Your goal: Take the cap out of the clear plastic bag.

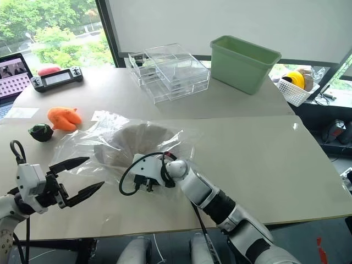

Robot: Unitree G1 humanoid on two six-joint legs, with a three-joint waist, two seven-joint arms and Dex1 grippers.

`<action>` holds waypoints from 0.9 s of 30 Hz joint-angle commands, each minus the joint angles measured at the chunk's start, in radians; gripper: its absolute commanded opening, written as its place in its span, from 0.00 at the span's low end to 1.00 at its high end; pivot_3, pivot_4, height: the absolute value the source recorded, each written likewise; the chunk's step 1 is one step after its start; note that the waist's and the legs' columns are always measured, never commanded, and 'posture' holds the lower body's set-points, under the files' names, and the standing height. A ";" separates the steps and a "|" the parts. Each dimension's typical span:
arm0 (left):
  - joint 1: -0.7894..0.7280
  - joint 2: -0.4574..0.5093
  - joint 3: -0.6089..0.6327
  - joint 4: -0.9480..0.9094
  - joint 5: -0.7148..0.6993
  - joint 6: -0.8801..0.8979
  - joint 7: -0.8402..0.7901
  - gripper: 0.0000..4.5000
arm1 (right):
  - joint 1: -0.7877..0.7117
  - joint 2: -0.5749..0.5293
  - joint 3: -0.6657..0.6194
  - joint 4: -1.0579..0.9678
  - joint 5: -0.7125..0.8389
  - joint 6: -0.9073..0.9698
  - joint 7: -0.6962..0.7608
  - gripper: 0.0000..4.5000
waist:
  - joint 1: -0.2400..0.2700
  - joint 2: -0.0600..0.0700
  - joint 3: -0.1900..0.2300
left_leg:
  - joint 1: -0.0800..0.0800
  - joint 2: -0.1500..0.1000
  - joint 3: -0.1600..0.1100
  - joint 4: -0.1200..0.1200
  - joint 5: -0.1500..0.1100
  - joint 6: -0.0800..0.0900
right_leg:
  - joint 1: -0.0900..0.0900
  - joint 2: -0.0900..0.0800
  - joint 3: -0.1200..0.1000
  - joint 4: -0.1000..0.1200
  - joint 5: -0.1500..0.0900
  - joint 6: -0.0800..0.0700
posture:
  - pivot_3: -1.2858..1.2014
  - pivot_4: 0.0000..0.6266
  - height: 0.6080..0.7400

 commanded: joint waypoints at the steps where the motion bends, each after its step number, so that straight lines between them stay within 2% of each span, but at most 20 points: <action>1: -0.029 0.012 -0.006 0.003 -0.004 -0.021 0.007 1.00 | 0.017 -0.037 0.019 0.073 -0.054 0.021 -0.007 0.03 | 0.001 0.000 0.000 | 0.000 0.000 0.000 0.000 0.000 0.000 | 0.000 0.000 0.000 0.000 0.000 0.000 | 0.52 0.24 0.96; 5: -0.060 0.003 -0.036 0.010 0.000 -0.012 0.023 1.00 | -0.012 -0.082 0.006 0.120 -0.118 -0.156 -0.062 0.00 | 0.003 0.000 0.000 | 0.000 0.000 0.000 0.000 0.000 0.000 | 0.000 0.000 0.000 -0.001 0.000 0.000 | 0.52 0.24 0.96; 10: -0.111 -0.010 -0.096 0.024 0.009 -0.015 0.041 1.00 | -0.075 -0.228 -0.012 0.255 -0.174 -0.707 -0.115 0.00 | 0.013 0.000 0.001 | -0.001 0.000 0.000 0.000 0.000 0.000 | 0.000 0.000 0.000 -0.002 0.000 0.000 | 0.52 0.24 0.96; 13: -0.159 -0.013 -0.128 0.046 0.011 -0.010 0.049 1.00 | -0.084 -0.289 -0.056 0.358 -0.103 -1.012 -0.077 0.00 | 0.020 0.000 0.002 | -0.005 -0.001 0.000 0.000 0.000 0.000 | -0.002 -0.001 0.000 -0.003 0.000 0.001 | 0.52 0.24 0.96; 17: -0.195 -0.011 -0.158 0.069 0.011 -0.014 0.046 1.00 | -0.117 -0.336 -0.057 0.580 -0.095 -1.357 -0.034 0.00 | 0.015 0.000 0.003 | -0.007 -0.001 0.000 0.000 0.000 0.000 | -0.004 -0.001 0.000 -0.004 0.003 -0.005 | 0.52 0.24 0.96; 23: -0.236 -0.005 -0.185 0.109 0.016 -0.029 0.035 1.00 | -0.278 -0.430 -0.019 0.945 -0.345 -1.729 -0.168 0.00 | 0.002 0.001 0.005 | -0.005 -0.002 0.001 0.000 0.000 0.000 | -0.002 -0.002 0.000 -0.003 0.003 -0.005 | 0.52 0.24 0.96; 25: -0.246 -0.001 -0.189 0.123 0.017 -0.037 0.029 1.00 | -0.349 -0.458 0.018 0.998 -0.509 -1.770 -0.321 0.00 | 0.002 0.001 0.006 | -0.005 -0.002 0.001 0.000 0.000 0.000 | -0.001 -0.002 0.001 -0.003 0.003 -0.005 | 0.52 0.24 0.96; 27: -0.253 -0.001 -0.193 0.132 0.018 -0.042 0.025 1.00 | -0.426 -0.474 0.093 1.035 -0.705 -1.735 -0.546 0.00 | -0.001 0.002 0.006 | -0.004 -0.002 0.001 0.000 0.000 0.000 | -0.002 -0.003 0.001 -0.003 0.003 -0.005 | 0.52 0.24 0.96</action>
